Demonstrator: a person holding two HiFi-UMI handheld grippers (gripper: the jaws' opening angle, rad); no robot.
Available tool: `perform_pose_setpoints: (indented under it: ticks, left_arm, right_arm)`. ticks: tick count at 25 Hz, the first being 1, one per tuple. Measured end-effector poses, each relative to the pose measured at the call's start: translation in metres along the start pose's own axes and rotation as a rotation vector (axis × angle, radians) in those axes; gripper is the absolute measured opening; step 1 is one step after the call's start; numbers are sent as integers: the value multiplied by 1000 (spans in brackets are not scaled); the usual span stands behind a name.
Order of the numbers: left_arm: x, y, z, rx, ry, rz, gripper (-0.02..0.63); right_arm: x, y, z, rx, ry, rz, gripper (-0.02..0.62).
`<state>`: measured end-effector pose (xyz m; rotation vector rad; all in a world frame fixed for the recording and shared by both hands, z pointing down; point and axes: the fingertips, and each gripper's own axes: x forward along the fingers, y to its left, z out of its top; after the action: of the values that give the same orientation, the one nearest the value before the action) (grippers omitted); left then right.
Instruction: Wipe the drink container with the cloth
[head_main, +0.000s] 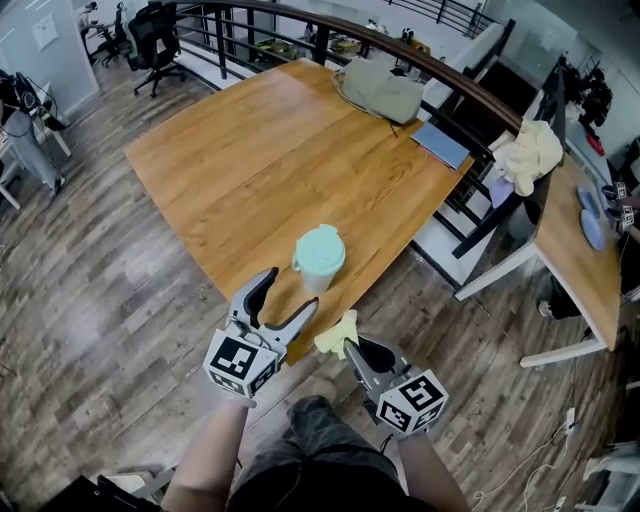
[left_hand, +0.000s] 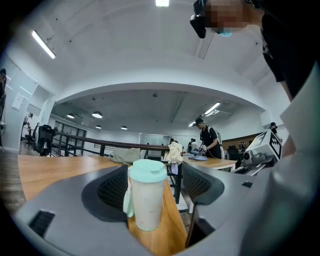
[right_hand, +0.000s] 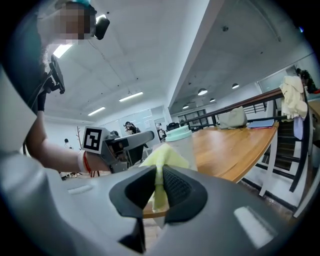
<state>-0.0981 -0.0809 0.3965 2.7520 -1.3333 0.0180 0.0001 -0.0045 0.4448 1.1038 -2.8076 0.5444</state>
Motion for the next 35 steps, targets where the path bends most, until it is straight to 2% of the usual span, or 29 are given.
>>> perform_pose_setpoints:
  ticks: [4,9,11,15,16,19,24,32,35]
  left_arm:
    - [29,6,21,133,-3,-42,319]
    - [56,-5,18,385,77,-145,273]
    - [61,-9,16,439,97,-173,229]
    - [69,-16,6,534,166,-248,226]
    - [70,-18,3,558,185,-266,192]
    - [73,-23,-2,560,200,-309,114]
    - [78,-13,4,513,185,-318,101]
    - [92,8,15,434,137,-295,66]
    - [97,12,18,413,138,-328,66]
  right_arm:
    - [13,-14,6,-8,13,17,43]
    - [25,-28,12,-7,31,43,43]
    - [28,-32,13,-8,34,53,43]
    - [35,-39,16,-9,36,70,43]
    - [37,-40,17,-9,36,74,43]
    - [43,-41,21,-13,34,95,43]
    - [55,-43,25,-25,25,112,43]
    - [87,-53,43,-70,1,66,43]
    - [100,-55,52,-114,-4,64,43]
